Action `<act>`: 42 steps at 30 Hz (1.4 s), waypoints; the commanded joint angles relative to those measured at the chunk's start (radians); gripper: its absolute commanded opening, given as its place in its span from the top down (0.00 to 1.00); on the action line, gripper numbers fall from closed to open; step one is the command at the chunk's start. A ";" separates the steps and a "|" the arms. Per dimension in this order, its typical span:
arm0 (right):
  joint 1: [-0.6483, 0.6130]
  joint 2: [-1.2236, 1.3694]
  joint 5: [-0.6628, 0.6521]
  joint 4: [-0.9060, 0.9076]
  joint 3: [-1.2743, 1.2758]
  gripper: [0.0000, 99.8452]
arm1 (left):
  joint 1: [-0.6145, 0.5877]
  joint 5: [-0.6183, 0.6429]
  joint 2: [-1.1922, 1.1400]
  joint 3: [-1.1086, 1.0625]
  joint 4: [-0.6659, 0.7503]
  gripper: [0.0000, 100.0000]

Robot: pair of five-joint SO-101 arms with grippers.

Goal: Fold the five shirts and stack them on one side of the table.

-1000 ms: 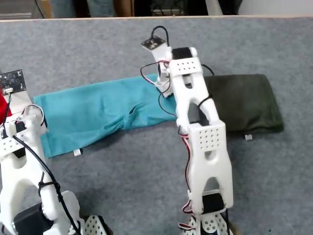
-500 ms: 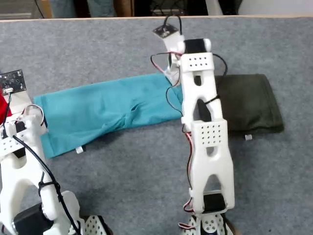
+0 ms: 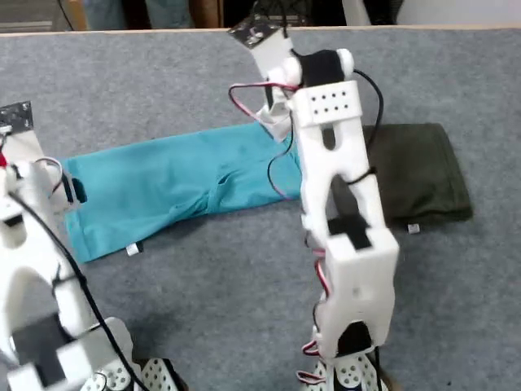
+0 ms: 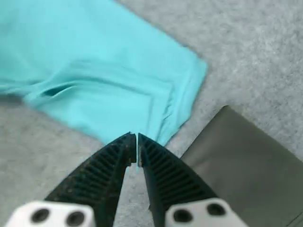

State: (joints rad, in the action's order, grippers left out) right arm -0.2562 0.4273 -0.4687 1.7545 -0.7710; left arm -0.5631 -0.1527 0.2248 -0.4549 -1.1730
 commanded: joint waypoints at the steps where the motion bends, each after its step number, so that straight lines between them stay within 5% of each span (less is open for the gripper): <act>1: -0.044 -0.171 -0.002 -0.049 0.110 0.99 | -0.007 0.029 -0.199 0.202 -0.081 0.75; 15: -0.071 -0.209 0.000 -0.044 0.179 0.99 | -0.077 -0.028 -0.942 0.961 -0.368 0.76; 20: -0.069 -0.214 0.000 -0.044 0.179 0.99 | -0.053 -0.011 -1.137 1.260 -0.566 0.80; 24: -0.069 -0.217 0.002 -0.044 0.176 0.99 | -0.053 -0.006 -1.247 1.382 -0.588 0.90; 26: -0.069 -0.217 0.000 -0.044 0.173 0.99 | -0.053 -0.008 -1.247 1.388 -0.588 0.97; 42: 0.043 -0.209 0.006 -0.052 -0.188 0.99 | -0.081 -0.003 -0.850 1.380 -0.588 0.97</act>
State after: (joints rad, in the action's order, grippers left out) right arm -0.2608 0.2723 -0.4687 1.7085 -0.8339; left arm -0.6475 -0.1726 -0.7910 0.9014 -1.7515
